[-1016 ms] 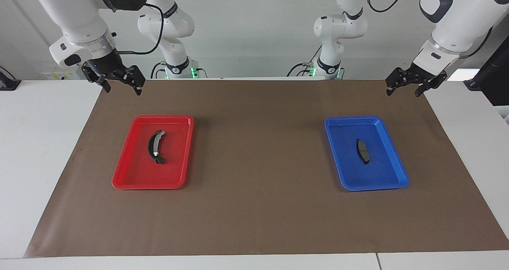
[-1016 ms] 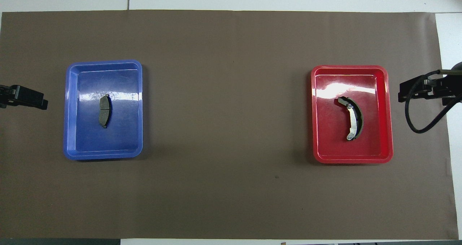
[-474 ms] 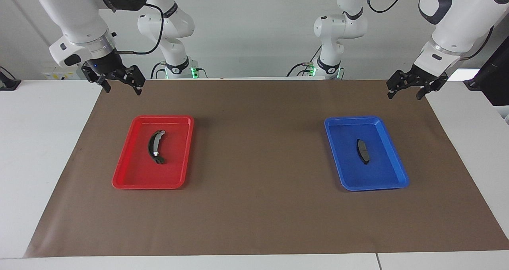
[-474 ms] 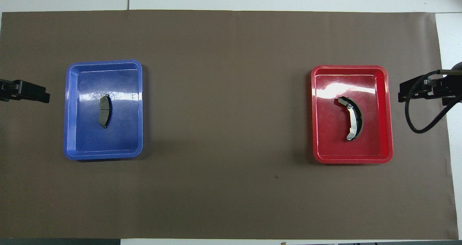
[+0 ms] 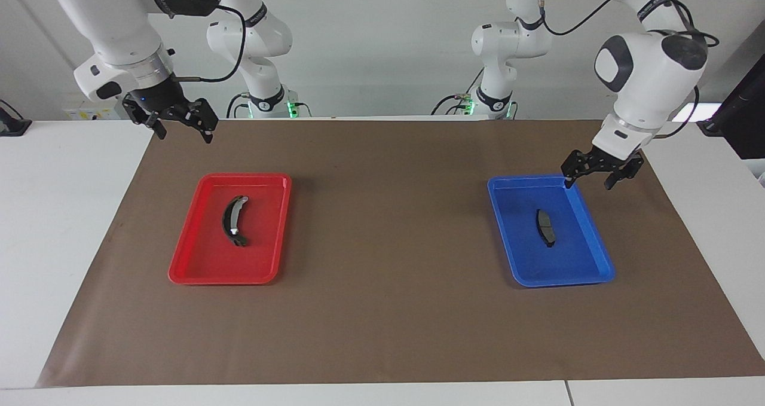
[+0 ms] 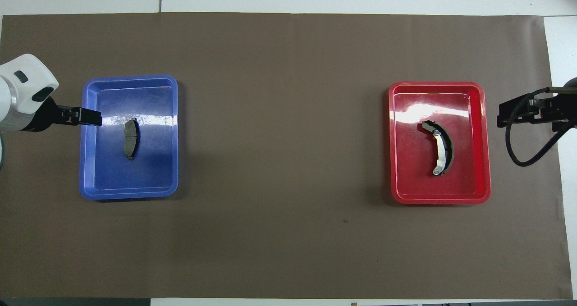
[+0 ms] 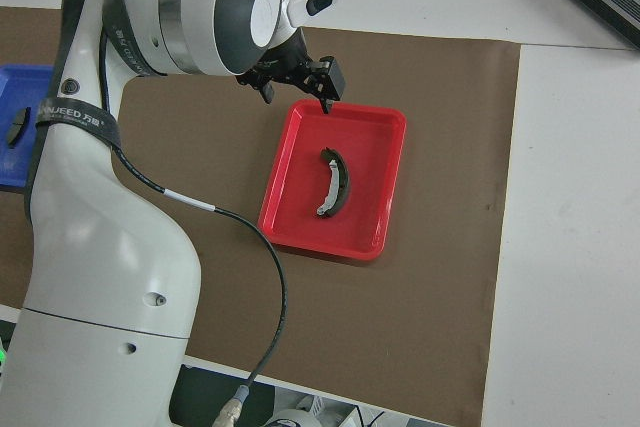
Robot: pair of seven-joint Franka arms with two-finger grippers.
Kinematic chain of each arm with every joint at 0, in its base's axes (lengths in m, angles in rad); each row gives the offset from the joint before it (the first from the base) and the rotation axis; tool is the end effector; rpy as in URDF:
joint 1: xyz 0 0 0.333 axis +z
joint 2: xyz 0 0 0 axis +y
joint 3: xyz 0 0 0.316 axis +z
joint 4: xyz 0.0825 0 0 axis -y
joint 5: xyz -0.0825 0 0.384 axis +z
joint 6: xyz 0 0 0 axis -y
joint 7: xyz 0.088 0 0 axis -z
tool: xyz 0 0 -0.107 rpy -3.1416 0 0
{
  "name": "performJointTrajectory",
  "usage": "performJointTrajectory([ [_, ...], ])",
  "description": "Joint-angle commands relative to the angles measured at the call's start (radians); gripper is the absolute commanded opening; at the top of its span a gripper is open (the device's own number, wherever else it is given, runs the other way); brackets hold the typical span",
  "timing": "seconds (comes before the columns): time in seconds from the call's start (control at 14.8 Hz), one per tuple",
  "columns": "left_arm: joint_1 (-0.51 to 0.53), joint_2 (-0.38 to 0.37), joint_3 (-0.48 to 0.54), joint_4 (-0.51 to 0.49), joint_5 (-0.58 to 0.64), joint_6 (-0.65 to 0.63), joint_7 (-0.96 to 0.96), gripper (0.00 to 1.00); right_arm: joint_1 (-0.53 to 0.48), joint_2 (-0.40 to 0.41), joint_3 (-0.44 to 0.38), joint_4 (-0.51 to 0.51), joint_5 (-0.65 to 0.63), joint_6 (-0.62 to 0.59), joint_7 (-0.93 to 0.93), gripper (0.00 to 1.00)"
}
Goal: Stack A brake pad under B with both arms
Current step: 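Reach the left gripper to the dark pad while the right gripper reaches the curved pad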
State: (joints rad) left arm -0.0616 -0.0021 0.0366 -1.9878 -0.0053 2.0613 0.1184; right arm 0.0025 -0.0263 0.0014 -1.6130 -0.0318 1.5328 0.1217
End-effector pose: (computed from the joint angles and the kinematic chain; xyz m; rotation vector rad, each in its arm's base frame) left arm 0.5622 -0.0143 0.4698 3.1302 -0.2212 0.1189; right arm 0.5415 -0.0014 0.6159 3.1000 -0.1833 -0.0804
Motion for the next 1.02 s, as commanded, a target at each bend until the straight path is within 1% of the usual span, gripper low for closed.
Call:
performJointTrajectory([
  [0.0, -0.010, 0.023, 0.008, -0.103, -0.005, 0.130, 0.012, 0.99, -0.010, -0.049, 0.003, -0.103, 0.000, 0.082, -0.031, 1.00],
  [0.14, -0.032, 0.057, 0.008, -0.152, -0.005, 0.190, 0.012, 0.99, -0.002, -0.053, 0.003, -0.151, 0.001, 0.134, -0.033, 1.00],
  [0.34, -0.040, 0.085, 0.008, -0.242, -0.005, 0.330, 0.014, 0.99, -0.004, -0.052, 0.003, -0.273, 0.003, 0.251, -0.051, 1.00],
  [0.47, -0.038, 0.129, 0.008, -0.249, -0.005, 0.368, 0.053, 0.97, -0.007, -0.034, 0.003, -0.335, 0.010, 0.328, -0.095, 1.00],
  [0.61, -0.032, 0.158, 0.008, -0.250, -0.005, 0.378, 0.098, 0.92, -0.019, -0.024, 0.002, -0.436, 0.032, 0.464, -0.151, 1.00],
  [0.68, -0.032, 0.171, 0.008, -0.249, -0.005, 0.385, 0.098, 0.89, -0.027, -0.023, 0.002, -0.476, 0.035, 0.513, -0.166, 1.00],
  [0.74, -0.033, 0.183, 0.008, -0.250, -0.005, 0.404, 0.099, 0.75, -0.029, -0.008, 0.002, -0.528, 0.044, 0.582, -0.186, 1.00],
  [0.81, -0.030, 0.191, 0.008, -0.250, -0.005, 0.416, 0.101, 0.56, -0.026, 0.000, 0.002, -0.589, 0.052, 0.687, -0.207, 1.00],
  [0.88, -0.029, 0.192, 0.008, -0.249, -0.005, 0.416, 0.112, 0.45, -0.022, 0.006, 0.002, -0.634, 0.052, 0.764, -0.221, 1.00],
  [0.95, -0.027, 0.192, 0.008, -0.247, -0.005, 0.410, 0.134, 0.37, -0.022, 0.022, 0.002, -0.657, 0.053, 0.812, -0.226, 1.00],
])
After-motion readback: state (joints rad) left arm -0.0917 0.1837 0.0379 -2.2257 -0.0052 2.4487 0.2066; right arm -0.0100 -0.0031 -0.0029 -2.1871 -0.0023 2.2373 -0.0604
